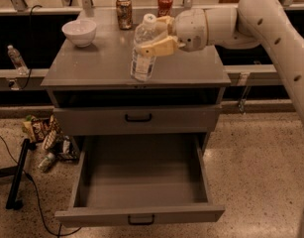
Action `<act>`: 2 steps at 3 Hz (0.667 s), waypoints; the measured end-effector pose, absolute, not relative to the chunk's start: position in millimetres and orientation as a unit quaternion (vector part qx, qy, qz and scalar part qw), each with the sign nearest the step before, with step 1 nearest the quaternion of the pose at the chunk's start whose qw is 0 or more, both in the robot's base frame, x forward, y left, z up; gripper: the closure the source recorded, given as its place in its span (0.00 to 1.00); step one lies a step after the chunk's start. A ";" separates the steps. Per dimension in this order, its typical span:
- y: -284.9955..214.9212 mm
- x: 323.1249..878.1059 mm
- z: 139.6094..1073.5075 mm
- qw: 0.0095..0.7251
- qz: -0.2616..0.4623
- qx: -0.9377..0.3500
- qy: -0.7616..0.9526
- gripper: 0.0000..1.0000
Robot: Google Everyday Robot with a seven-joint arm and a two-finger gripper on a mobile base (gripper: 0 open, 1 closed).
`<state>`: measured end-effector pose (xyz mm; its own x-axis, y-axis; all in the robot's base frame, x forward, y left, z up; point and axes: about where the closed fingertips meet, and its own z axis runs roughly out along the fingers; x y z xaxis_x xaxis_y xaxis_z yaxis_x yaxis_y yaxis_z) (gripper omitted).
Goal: Pick blue plastic bottle from middle drawer and place on counter
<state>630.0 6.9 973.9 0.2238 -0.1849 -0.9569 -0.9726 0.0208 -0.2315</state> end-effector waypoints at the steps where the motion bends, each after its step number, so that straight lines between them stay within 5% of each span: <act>1: 28.0 664.5 979.4 0.502 0.382 -0.603 0.489 1.00; 2: 45.9 701.1 980.7 0.488 0.375 -0.613 0.496 0.98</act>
Offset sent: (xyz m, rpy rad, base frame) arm 0.1151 0.0425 0.0179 -0.0969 0.0030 0.0386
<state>701.1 45.9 980.7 0.2275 -0.2418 -0.9433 -0.9735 -0.0331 -0.2263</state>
